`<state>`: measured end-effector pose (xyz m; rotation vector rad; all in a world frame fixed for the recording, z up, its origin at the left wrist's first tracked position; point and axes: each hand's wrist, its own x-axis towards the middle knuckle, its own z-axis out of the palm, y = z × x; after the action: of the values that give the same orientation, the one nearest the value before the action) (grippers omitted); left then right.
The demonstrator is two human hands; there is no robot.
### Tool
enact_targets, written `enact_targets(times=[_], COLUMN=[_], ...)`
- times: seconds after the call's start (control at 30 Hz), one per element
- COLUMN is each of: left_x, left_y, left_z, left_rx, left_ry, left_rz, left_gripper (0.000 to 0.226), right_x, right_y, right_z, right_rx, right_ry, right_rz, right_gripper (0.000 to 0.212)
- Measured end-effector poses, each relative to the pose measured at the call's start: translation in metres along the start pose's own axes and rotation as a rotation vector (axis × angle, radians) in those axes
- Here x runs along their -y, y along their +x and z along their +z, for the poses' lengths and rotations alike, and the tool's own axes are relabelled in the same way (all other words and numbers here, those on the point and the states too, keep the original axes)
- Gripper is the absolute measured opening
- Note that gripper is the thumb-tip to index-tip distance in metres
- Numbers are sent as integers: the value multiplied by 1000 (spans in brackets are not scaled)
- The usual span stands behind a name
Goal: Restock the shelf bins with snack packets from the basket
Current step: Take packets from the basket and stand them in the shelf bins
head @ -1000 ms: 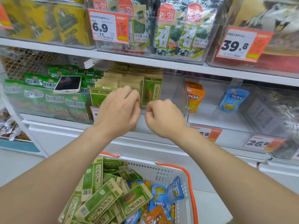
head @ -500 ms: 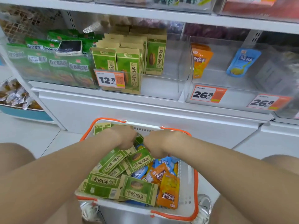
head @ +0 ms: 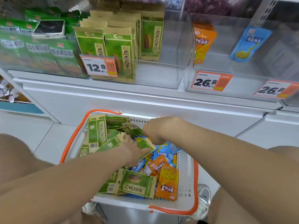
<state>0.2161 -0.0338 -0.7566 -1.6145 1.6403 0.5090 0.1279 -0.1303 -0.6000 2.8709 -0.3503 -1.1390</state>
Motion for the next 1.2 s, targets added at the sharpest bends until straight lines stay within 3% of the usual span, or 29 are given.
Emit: enact_targets(times=[0.2, 0.37, 0.4, 0.57, 0.73, 0.83, 0.93, 1.1, 1.2], left_x=[-6, -16, -16, -6, 20, 35, 46, 71, 82], left_y=[1, -2, -3, -11, -36, -55, -74, -114, -132], left_z=[-4, -13, -15, -28, -58, -75, -91, -115, -124], left_rx=[-84, -181, -189, -340, -560, -676, -783, -963, -1026], left_ry=[-51, -302, -336, -577, -910, -1029, -1107, -1228, -1323], left_rz=[58, 194, 195, 133, -13, -57, -72, -87, -43], left_gripper=[86, 25, 22, 39, 57, 39, 36, 27, 28], right_x=[-5, -14, -16, -27, -49, -61, -70, -77, -80], right_y=[4, 4, 4, -5, -17, -27, -34, -44, -54], right_z=[-1, 2, 3, 2, -6, -8, -13, -39, -53], right_rx=[0, -10, -14, 4, -20, -47, -190, -598, -759], right_ry=[16, 13, 19, 61, 74, 119, 272, 339, 534], right_rz=[-15, 6, 19, 55, 89, 102, 60, 9, -41], right_gripper=[21, 29, 28, 45, 42, 67, 73, 34, 20])
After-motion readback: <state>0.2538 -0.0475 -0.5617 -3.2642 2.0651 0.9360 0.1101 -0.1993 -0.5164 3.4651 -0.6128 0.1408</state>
